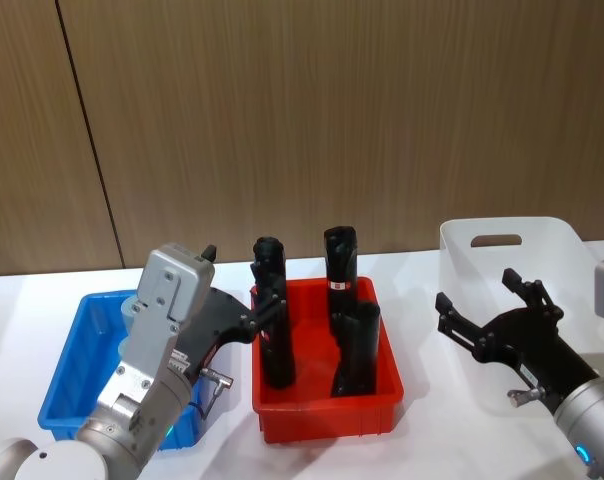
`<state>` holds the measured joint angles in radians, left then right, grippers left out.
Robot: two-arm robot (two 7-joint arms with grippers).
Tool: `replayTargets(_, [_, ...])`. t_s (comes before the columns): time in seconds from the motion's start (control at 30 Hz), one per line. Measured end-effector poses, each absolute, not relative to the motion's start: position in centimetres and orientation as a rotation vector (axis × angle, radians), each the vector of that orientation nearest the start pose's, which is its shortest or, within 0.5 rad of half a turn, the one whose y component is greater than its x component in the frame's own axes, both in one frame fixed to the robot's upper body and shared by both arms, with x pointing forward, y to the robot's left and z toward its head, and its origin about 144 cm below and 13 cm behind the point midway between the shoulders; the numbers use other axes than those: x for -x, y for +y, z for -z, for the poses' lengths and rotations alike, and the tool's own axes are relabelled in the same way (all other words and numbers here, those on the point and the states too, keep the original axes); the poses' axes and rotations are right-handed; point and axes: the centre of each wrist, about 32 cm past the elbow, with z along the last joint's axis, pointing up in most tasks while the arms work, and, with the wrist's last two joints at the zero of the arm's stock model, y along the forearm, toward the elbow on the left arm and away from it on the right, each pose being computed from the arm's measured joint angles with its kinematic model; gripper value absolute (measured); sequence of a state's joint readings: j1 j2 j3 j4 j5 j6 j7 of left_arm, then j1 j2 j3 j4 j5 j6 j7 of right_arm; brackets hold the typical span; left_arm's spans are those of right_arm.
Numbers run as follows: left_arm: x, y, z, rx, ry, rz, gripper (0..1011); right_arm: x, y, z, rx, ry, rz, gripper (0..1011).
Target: Pick the cotton swabs from the blue box and place them into the white box.
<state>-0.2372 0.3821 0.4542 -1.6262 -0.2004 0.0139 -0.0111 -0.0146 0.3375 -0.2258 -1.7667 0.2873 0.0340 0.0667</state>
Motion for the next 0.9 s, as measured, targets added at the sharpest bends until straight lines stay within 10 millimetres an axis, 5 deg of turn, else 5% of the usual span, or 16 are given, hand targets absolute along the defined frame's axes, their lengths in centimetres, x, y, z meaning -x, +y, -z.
replayTargets(0.9, [-50.5, 18.0, -120.1, -0.144, -0.118, -1.243, 1003, -44.3, -23.7, -118.9, -0.026, -0.075, 1.230, 1002])
